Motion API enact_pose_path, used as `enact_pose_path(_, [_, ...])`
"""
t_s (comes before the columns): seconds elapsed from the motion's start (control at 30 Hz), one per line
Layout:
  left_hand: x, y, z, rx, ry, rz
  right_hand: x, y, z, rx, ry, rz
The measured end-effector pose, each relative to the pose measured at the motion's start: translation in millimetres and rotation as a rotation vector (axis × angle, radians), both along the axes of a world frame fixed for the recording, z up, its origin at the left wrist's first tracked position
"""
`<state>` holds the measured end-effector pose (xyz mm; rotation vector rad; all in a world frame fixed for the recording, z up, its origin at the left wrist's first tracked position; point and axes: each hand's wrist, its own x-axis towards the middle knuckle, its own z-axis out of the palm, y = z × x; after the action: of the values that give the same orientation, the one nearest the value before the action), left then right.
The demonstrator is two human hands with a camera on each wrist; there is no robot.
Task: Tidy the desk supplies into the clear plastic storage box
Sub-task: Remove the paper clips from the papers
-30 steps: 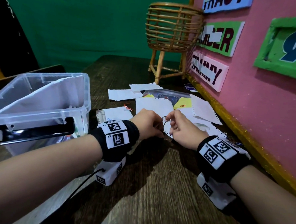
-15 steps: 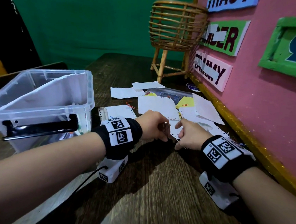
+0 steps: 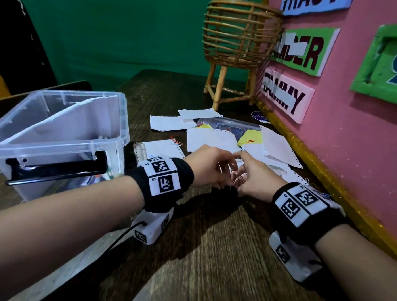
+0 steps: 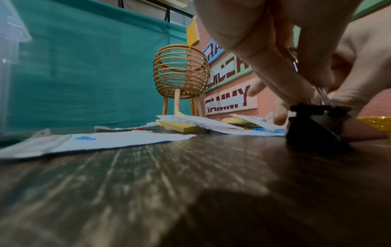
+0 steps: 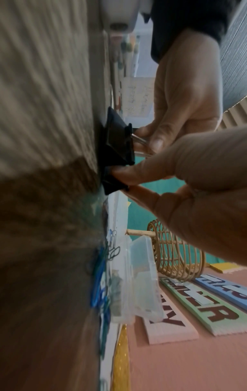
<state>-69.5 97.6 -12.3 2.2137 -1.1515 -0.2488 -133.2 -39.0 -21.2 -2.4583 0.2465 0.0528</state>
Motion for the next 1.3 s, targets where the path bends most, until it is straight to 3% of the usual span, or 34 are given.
enact_pose_path(0.27, [-1,1,1,-0.008,-0.034,-0.02,2,0,0,0.058,-0.018,0.039])
enact_pose_path(0.47, [3,0,-2,-0.045,-0.129,-0.005,0,1,2,-0.048,-0.122,0.036])
enact_pose_path(0.67, [3,0,-2,-0.035,-0.199,0.02,1,-3,-1,-0.092,-0.098,-0.062])
enact_pose_path(0.9, [11,-2,-10,0.146,-0.148,0.157,0,0,-2,0.061,-0.023,-0.071])
enact_pose_path(1.07, [12,-1,-5,0.085,-0.226,0.236,-4,2,3,-0.016,0.02,-0.003])
enact_pose_path(1.2, [8,-2,-4,0.081,-0.212,0.191,-6,4,4,0.034,0.031,0.015])
enact_pose_path(1.3, [6,-4,-5,0.078,-0.112,0.142,-6,5,5,0.161,0.048,0.025])
